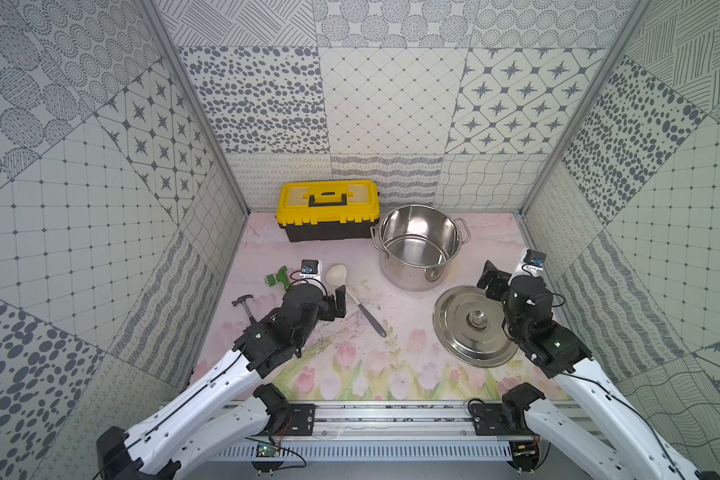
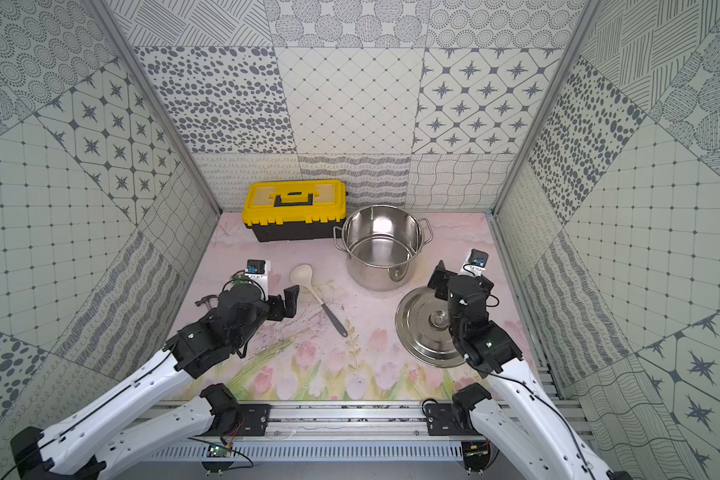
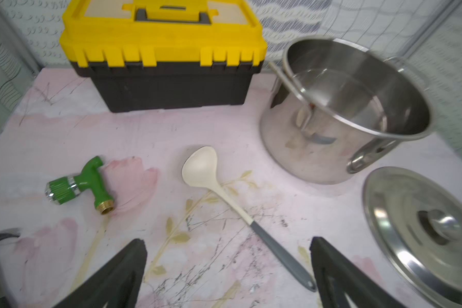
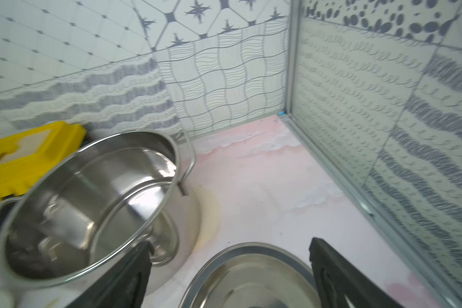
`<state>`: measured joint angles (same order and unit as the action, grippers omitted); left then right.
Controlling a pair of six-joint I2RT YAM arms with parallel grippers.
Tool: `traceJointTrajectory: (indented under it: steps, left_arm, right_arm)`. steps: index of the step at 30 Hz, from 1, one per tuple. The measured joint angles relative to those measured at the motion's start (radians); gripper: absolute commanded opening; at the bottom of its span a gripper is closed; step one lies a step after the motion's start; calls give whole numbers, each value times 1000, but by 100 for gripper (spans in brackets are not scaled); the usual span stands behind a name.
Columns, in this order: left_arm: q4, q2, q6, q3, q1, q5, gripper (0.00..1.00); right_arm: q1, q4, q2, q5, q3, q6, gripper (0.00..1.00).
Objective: Stir the soup with a spoon
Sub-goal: Reset both arms
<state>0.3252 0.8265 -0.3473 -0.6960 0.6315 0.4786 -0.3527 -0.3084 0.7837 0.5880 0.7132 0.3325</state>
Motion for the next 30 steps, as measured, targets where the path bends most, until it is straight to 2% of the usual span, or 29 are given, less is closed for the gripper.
traceJointTrajectory:
  steps: [2,6,10,15,21,25,30]
  left_arm:
    - [-61,32,30,80,-62,20,100]
    - [-201,123,89,182,-174,29,100]
    - [-368,262,140,254,-271,27,100]
    - [-578,461,191,288,-360,18,99]
    - [-795,652,249,253,-447,-35,100]
    - [-890,692,253,248,-511,-100,99]
    - [-1003,733,254,286,-550,-173,99]
  right_arm:
    - [102,69,81,-29,-19,-42,97]
    - [216,274,238,-68,-139,-109,97]
    - [238,500,413,-86,-256,-182,97]
    - [261,695,612,-133,-270,-233,97]
    - [304,770,640,-219,-235,-238,97]
    - [317,918,633,-310,-295,-235,97]
    - [314,1044,752,-392,-305,-248,97]
